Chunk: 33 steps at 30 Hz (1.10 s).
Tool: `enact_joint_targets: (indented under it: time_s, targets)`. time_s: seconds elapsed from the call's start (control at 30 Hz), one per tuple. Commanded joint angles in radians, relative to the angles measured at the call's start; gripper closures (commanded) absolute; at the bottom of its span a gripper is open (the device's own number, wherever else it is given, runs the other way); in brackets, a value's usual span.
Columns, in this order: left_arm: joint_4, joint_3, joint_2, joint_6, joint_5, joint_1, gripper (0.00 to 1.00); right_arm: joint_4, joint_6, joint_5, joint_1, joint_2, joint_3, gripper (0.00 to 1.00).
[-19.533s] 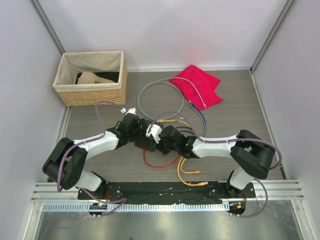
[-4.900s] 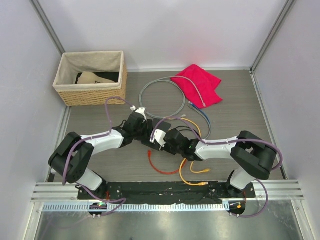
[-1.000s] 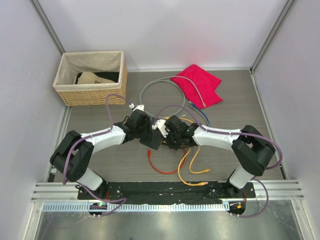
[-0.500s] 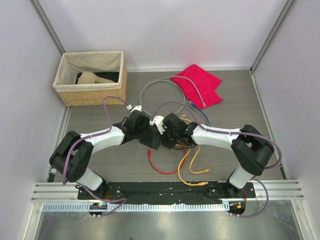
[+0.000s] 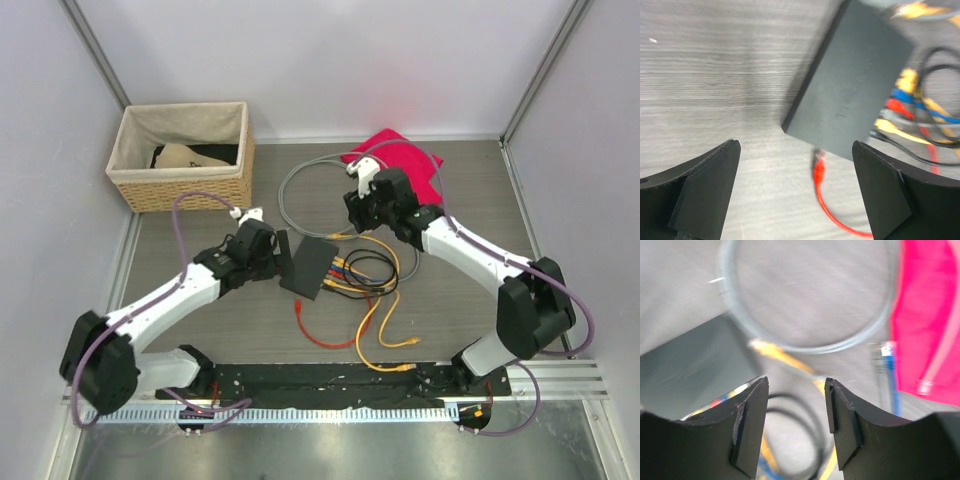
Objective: Insert the plug into the switch port
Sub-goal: Pick up the connector from the center of the board.
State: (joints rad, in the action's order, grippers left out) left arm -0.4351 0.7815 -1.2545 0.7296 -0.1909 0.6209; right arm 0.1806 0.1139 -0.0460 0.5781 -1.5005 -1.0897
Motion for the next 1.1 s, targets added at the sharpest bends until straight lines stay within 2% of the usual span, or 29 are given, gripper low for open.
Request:
enact_joint_targets:
  time_s: [0.0,0.27,0.47,0.6,0.7,0.8,0.93,1.07]
  targets:
    - [-0.167,0.088,0.144,-0.016,-0.041,0.002,0.00,-0.020,-0.023,0.081,-0.090,-0.125,-0.100,0.43]
    - [-0.326,0.206,0.263,-0.154,-0.051,0.002,0.00,-0.087,-0.161,0.110,-0.153,-0.363,-0.213,0.44]
    - [-0.356,0.208,0.299,-0.196,-0.133,0.000,0.00,-0.165,-0.348,0.178,-0.153,-0.495,-0.271,0.43]
    - [-0.361,0.193,0.310,-0.190,-0.131,-0.021,0.00,-0.109,-0.405,0.221,-0.153,-0.578,-0.338,0.43]
    - [-0.356,0.182,0.320,-0.190,-0.122,-0.027,0.00,-0.081,-0.431,0.219,-0.153,-0.610,-0.348,0.49]
    - [-0.352,0.177,0.323,-0.190,-0.111,-0.035,0.00,-0.073,-0.447,0.203,-0.153,-0.616,-0.349,0.64]
    - [-0.350,0.176,0.329,-0.190,-0.093,-0.047,0.00,-0.113,-0.468,0.166,-0.153,-0.610,-0.371,0.99]
    - [-0.344,0.164,0.342,-0.187,-0.088,-0.052,0.00,-0.171,-0.493,0.123,-0.153,-0.587,-0.450,0.99]
